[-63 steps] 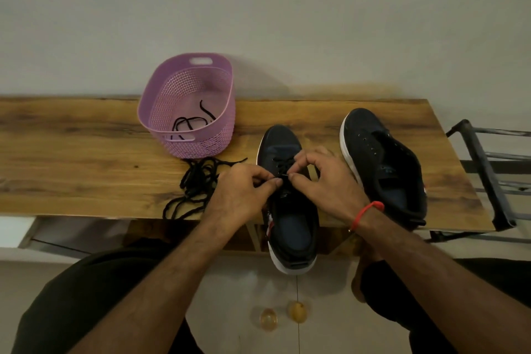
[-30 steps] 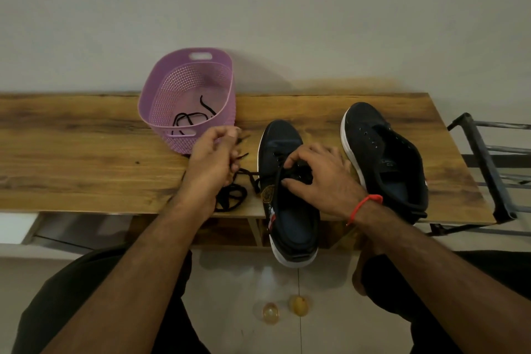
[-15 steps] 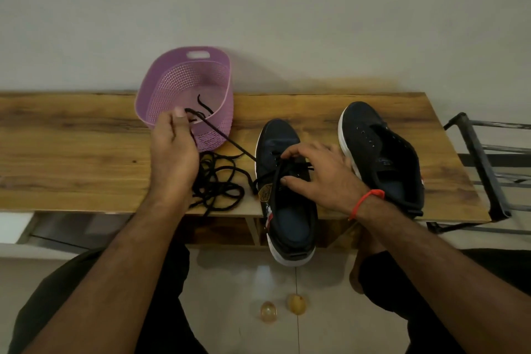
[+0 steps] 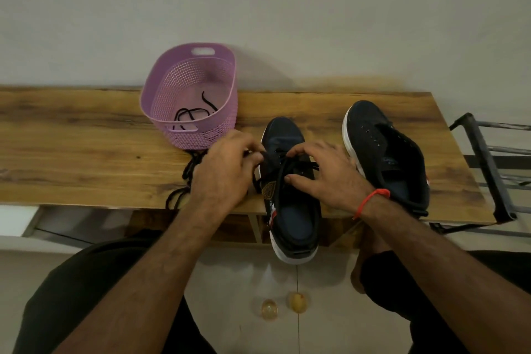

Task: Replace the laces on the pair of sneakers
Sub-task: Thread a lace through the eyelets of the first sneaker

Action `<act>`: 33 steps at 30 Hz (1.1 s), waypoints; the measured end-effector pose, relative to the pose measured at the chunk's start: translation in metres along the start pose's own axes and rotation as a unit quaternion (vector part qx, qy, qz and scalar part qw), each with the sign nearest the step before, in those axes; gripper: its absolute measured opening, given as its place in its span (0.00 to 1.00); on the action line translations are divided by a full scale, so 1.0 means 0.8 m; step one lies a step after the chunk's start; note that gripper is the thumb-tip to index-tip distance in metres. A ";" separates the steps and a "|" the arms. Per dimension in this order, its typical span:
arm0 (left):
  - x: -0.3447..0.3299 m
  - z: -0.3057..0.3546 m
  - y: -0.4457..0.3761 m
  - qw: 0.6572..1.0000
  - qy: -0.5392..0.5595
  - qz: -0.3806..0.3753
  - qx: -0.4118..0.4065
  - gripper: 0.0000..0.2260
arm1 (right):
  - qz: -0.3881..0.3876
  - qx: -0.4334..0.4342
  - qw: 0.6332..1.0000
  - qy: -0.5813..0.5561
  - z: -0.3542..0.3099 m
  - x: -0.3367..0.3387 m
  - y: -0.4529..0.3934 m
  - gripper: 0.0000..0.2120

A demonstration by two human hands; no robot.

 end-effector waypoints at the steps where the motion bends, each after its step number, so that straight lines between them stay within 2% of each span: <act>1: 0.011 -0.002 -0.004 0.993 0.073 0.087 0.032 0.06 | -0.002 0.000 1.000 -0.001 0.000 0.001 0.000 0.21; 3: 0.034 -0.010 -0.009 0.941 0.226 0.230 0.104 0.07 | -0.007 0.000 1.000 -0.007 0.000 0.002 0.000 0.21; 4: 0.040 -0.015 -0.011 0.916 0.285 0.247 0.133 0.07 | -0.009 0.000 1.000 -0.009 0.000 0.003 0.000 0.21; 5: 0.043 -0.018 -0.011 0.909 0.319 0.225 0.147 0.08 | -0.010 0.000 1.000 -0.011 0.000 0.003 0.000 0.21; 7: 0.037 -0.015 -0.008 0.943 0.286 0.120 0.119 0.14 | -0.011 -0.002 1.000 -0.010 -0.001 0.003 0.000 0.21; 9: 0.022 -0.006 -0.001 0.985 0.165 -0.017 0.045 0.15 | -0.011 -0.006 1.000 -0.007 -0.002 0.003 0.000 0.21; 11: 0.004 0.003 0.004 0.992 0.047 -0.118 -0.017 0.13 | -0.012 -0.003 1.000 -0.003 -0.002 0.002 -0.001 0.21; 13: -0.009 0.007 0.006 0.987 0.001 -0.156 -0.023 0.11 | -0.015 0.002 1.000 -0.004 -0.001 0.001 -0.002 0.21; 16: -0.007 0.007 0.004 0.989 0.011 -0.146 -0.007 0.04 | -0.018 0.002 1.000 -0.008 0.001 0.002 -0.001 0.21; 20: 0.012 -0.010 -0.006 0.994 0.038 -0.072 0.068 0.07 | -0.016 -0.003 1.000 -0.010 0.001 0.002 -0.001 0.21; 22: 0.016 -0.014 -0.004 0.993 0.036 -0.039 0.104 0.05 | -0.016 -0.004 1.000 -0.014 0.000 0.000 0.000 0.21; 24: 0.013 -0.013 -0.003 0.993 0.044 -0.041 0.101 0.02 | -0.013 -0.003 1.000 -0.019 -0.002 -0.001 0.001 0.20; 26: 0.011 -0.011 -0.004 0.993 0.063 -0.054 0.083 0.05 | -0.015 -0.009 0.999 -0.029 -0.002 0.000 0.001 0.18; 31: 0.022 -0.018 -0.009 0.977 0.149 -0.045 0.148 0.15 | -0.020 -0.016 0.999 -0.048 -0.003 0.005 0.002 0.12; 33: 0.026 -0.016 -0.009 0.970 0.198 -0.044 0.133 0.17 | -0.016 -0.018 0.998 -0.051 -0.006 0.006 0.002 0.11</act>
Point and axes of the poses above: each hand's wrist, its own y-axis away from the middle knuckle, its own x-axis out of the back of the hand, z = x × y, the point moved 1 cm from there along -y, towards the middle knuckle
